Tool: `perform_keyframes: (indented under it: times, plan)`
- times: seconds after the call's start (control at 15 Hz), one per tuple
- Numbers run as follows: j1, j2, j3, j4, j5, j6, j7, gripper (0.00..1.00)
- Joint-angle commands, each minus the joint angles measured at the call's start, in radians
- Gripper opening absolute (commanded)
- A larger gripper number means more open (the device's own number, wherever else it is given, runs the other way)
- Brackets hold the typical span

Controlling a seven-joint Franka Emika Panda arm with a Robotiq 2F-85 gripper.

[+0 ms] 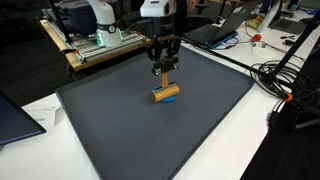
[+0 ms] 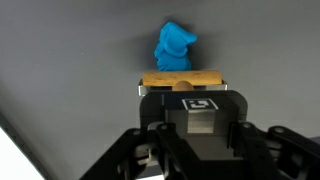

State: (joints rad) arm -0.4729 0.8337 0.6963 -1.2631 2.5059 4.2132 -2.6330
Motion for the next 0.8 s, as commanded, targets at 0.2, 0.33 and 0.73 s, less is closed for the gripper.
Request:
perform_keyframes:
  times: [0.2, 0.33, 0.73]
  plan:
    - [-0.058, 0.089, 0.054, -0.019, 0.008, 0.049, -0.05, 0.22]
    - [-0.061, 0.093, 0.055, -0.025, 0.008, 0.05, -0.047, 0.22]
    - [-0.04, 0.087, 0.029, -0.034, 0.008, 0.05, -0.031, 0.22]
